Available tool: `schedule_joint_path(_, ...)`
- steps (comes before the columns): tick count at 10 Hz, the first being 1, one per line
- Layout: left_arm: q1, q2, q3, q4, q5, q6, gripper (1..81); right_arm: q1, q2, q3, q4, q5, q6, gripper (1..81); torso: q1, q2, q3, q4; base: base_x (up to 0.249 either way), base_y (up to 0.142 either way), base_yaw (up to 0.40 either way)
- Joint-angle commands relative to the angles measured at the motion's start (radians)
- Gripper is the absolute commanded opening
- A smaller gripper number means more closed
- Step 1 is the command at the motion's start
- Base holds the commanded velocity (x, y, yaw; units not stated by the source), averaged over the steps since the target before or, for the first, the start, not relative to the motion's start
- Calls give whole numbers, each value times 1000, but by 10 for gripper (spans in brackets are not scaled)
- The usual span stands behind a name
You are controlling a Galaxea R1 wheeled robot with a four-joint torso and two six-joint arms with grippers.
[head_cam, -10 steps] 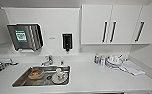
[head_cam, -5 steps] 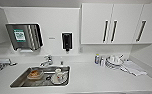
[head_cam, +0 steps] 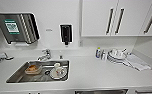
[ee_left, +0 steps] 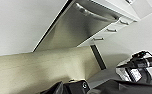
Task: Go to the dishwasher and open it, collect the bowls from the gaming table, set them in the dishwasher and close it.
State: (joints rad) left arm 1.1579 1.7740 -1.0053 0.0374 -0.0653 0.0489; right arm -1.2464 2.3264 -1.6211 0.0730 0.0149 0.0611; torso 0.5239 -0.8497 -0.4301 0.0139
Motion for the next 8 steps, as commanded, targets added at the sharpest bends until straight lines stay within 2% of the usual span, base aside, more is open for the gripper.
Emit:
schedule_joint_path(1, -115, -97, 63, 9, 67, 0, 811, 96, -63, 63, 41, -44, 0, 811, 62, -96, -83, 0, 0, 0, 0)
schedule_joint_path(2, -152, -112, 76, 3, 103, -6, 811, 103, -66, 69, 48, -44, 0, 811, 84, -130, -70, 0, 0, 0, 0)
schedule_joint_path(4, -253, -152, 129, -4, 180, -23, 811, 113, -68, 72, 54, -46, 0, 811, 124, -190, -94, 0, 0, 0, 0)
schedule_joint_path(7, -411, -143, 149, -14, 303, -100, 811, 121, -69, 70, 56, -50, 0, 811, 192, -298, -110, 0, 0, 0, 0)
schedule_joint_path(8, -442, -126, 149, -14, 326, -110, 811, 124, -69, 70, 56, -50, 0, 811, 214, -332, -167, 0, 0, 0, 0)
